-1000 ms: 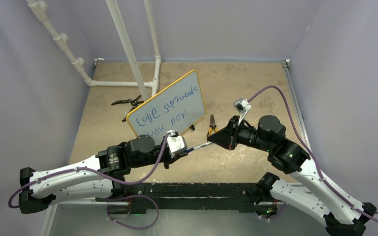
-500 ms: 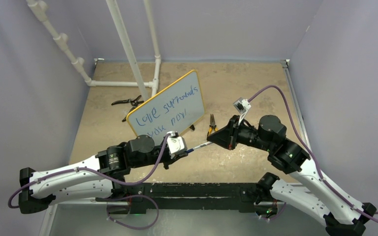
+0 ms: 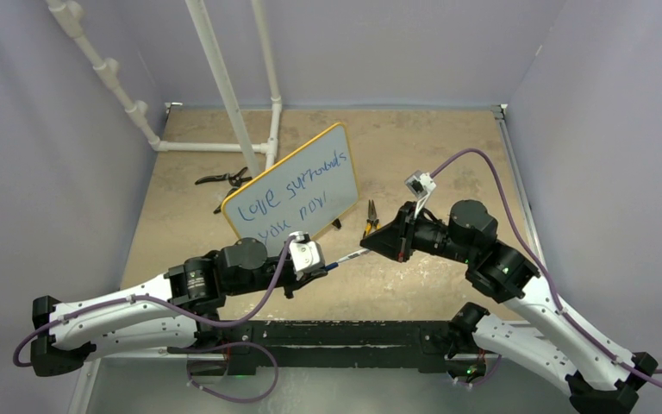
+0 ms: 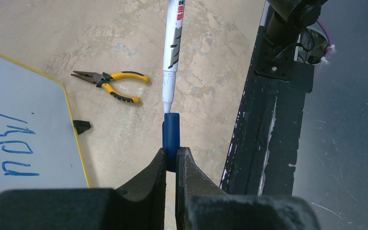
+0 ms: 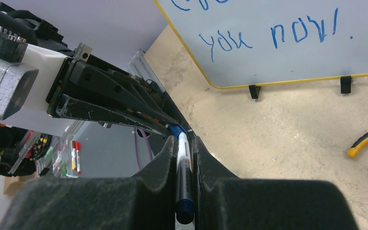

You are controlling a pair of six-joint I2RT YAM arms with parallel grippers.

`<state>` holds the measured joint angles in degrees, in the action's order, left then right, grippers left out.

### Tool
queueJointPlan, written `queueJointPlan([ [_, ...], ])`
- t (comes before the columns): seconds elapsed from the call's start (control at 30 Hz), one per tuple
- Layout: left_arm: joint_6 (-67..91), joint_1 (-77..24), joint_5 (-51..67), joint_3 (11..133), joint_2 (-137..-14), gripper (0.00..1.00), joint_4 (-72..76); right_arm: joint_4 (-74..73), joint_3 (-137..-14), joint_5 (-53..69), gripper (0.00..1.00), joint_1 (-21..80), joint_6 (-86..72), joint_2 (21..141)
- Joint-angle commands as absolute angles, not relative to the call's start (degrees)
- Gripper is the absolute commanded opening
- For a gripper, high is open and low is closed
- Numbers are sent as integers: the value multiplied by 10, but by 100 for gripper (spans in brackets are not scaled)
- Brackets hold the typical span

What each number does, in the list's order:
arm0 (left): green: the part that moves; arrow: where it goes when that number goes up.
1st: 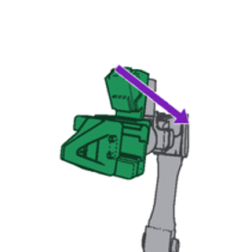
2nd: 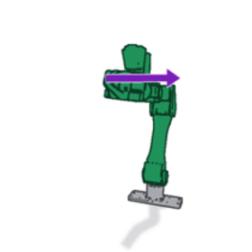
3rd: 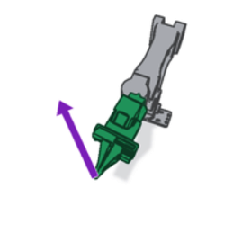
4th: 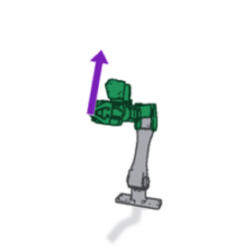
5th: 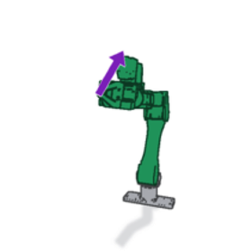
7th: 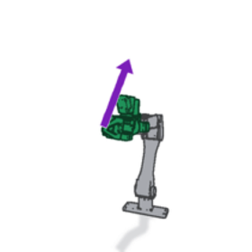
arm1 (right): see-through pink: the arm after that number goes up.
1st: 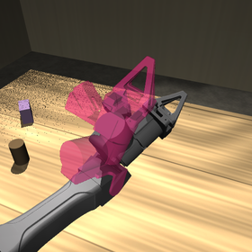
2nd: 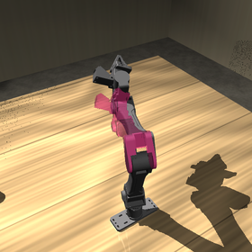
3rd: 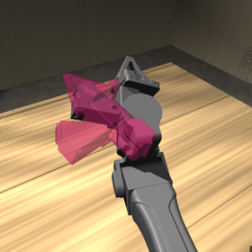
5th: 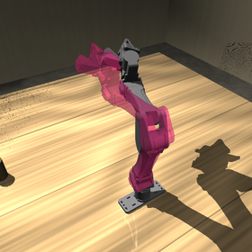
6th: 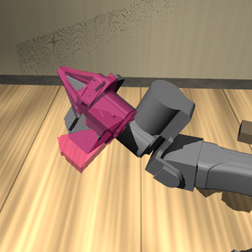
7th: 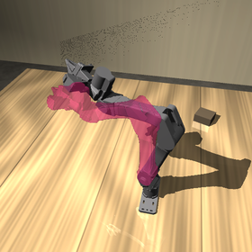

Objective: Write a sentence on the whiteboard
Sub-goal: Close the pen cap.

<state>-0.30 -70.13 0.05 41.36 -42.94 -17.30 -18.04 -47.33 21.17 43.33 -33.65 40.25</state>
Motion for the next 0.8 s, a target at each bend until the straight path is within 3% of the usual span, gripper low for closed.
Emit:
queueJointPlan([
  [0.0, -10, -700, 17, 415, -421, 0, -143, -168, -470, 219, 0, 431, -342, 406],
  [0.77, -7, -700, 27, 414, -403, 0, -129, -98, -441, 301, 0, 419, -379, 418],
])
